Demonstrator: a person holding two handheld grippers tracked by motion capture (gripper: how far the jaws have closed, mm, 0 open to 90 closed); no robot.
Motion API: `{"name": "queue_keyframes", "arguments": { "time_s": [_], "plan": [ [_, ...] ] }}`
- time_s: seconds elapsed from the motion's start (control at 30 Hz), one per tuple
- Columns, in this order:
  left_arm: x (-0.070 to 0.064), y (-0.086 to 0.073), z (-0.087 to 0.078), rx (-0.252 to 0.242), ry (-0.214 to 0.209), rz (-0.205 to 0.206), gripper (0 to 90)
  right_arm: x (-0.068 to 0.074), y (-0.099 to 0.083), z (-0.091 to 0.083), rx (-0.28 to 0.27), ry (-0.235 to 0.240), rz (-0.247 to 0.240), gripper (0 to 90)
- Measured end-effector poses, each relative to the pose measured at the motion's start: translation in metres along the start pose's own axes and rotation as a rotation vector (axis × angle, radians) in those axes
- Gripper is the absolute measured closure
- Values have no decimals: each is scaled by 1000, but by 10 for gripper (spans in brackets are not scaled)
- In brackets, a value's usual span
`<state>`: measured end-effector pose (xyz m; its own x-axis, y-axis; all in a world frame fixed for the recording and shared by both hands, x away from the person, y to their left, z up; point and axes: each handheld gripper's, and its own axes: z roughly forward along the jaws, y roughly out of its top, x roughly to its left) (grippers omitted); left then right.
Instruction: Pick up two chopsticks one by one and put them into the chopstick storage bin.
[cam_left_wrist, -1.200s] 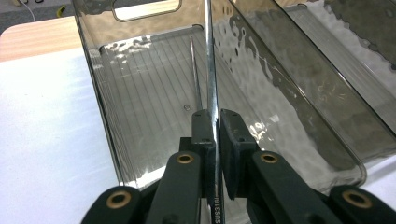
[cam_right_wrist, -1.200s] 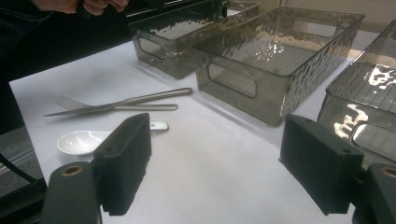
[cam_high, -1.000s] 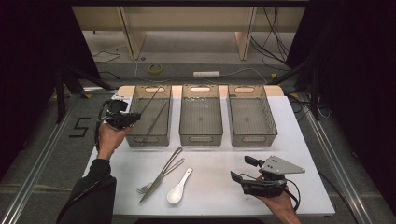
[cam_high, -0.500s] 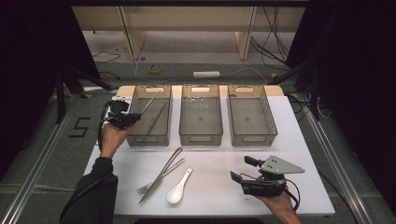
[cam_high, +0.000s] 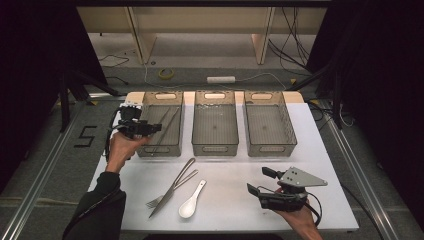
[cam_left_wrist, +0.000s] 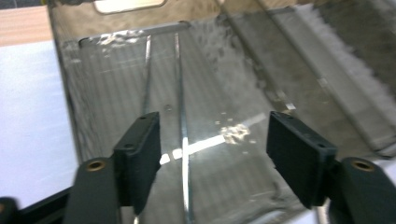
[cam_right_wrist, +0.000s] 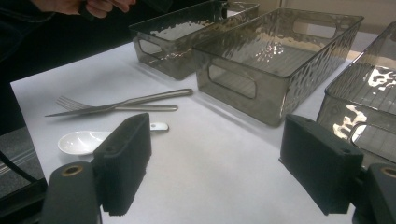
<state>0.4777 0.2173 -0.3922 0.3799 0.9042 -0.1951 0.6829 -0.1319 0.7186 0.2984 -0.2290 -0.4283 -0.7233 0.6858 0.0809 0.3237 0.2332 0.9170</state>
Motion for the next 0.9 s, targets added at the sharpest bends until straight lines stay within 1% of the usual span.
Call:
{"name": "queue_keyframes", "arguments": {
  "time_s": [0.07,0.17,0.27,0.33,0.4,0.47,0.57,0.67,0.9],
  "plan": [
    [-8,1,-6,6,-29,9,297,0,0,0,-2,0,-1,256],
    [-20,0,-12,17,-54,21,276,1,1,0,-3,-1,-5,255],
    [-32,-2,-16,41,-68,48,264,1,1,0,-2,-1,-7,255],
    [-39,-4,-20,45,-78,59,259,1,1,-1,-3,0,-5,255],
    [-45,-7,-22,55,-81,78,259,1,1,-1,-4,0,-5,256],
    [-49,-9,-24,64,-83,88,253,1,1,-1,-2,0,-5,256],
    [-56,-13,-25,83,-103,97,237,1,1,-1,-4,1,-6,255],
    [-64,-17,-26,97,-117,124,228,1,1,-1,-4,1,-7,256],
    [-86,-24,-26,123,-160,168,225,1,1,-1,-6,3,-9,255]
  ]
}}
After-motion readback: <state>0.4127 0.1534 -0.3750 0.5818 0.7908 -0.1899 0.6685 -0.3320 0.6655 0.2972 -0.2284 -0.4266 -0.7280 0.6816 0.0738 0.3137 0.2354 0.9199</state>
